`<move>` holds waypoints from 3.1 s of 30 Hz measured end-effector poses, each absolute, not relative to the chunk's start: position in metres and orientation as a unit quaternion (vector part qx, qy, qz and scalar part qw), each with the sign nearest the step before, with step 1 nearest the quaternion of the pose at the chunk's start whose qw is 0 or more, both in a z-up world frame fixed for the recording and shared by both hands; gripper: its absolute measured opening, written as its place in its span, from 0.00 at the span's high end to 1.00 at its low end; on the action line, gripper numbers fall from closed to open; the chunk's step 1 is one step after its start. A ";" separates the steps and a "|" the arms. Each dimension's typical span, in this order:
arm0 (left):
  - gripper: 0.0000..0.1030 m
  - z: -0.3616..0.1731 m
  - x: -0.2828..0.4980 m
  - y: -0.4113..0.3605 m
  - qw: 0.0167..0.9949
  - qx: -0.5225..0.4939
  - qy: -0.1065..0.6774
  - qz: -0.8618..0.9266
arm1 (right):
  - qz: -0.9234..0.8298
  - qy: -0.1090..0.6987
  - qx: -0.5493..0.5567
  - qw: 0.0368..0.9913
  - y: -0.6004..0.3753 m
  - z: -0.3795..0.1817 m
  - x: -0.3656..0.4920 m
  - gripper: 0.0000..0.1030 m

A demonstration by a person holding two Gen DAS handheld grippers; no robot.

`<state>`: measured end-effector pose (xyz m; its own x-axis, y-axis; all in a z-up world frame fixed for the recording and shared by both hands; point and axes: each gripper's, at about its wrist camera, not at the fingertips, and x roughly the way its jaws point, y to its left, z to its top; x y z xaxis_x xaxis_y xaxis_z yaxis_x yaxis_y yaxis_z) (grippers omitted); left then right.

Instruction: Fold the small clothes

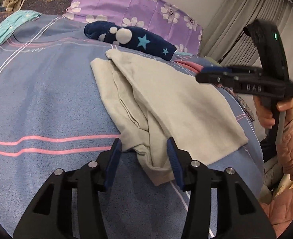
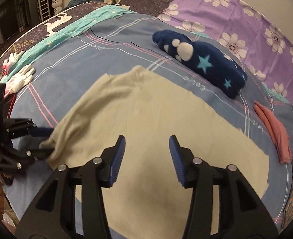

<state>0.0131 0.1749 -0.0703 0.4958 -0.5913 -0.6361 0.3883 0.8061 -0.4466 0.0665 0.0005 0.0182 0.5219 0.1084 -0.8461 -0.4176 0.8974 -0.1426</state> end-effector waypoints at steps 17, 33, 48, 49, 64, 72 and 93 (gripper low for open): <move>0.80 -0.067 0.015 0.184 0.843 -0.225 0.395 -0.288 | 0.171 0.525 -0.286 0.783 0.164 -0.066 0.183 0.97; 1.00 -0.061 -0.023 0.217 0.873 -0.219 0.381 -0.212 | 0.167 0.511 -0.053 0.841 0.072 -0.028 0.231 0.81; 0.93 -0.071 -0.023 0.178 0.860 -0.151 0.429 -0.232 | 0.201 0.504 -0.020 0.840 0.070 -0.049 0.230 0.95; 0.93 -0.071 -0.027 0.181 0.859 -0.156 0.429 -0.230 | 0.202 0.494 -0.029 0.845 0.066 -0.045 0.222 0.93; 0.84 -0.054 -0.030 0.231 0.892 -0.171 0.399 -0.124 | 0.266 0.367 -0.330 0.828 0.078 -0.058 -0.067 0.44; 0.50 -0.047 -0.045 0.253 0.901 -0.188 0.379 -0.098 | 0.165 0.311 -0.413 0.840 0.123 -0.087 -0.065 0.44; 0.35 -0.086 0.153 0.165 0.767 -0.238 0.477 -0.356 | 0.136 0.330 -0.379 0.854 0.128 -0.093 -0.043 0.70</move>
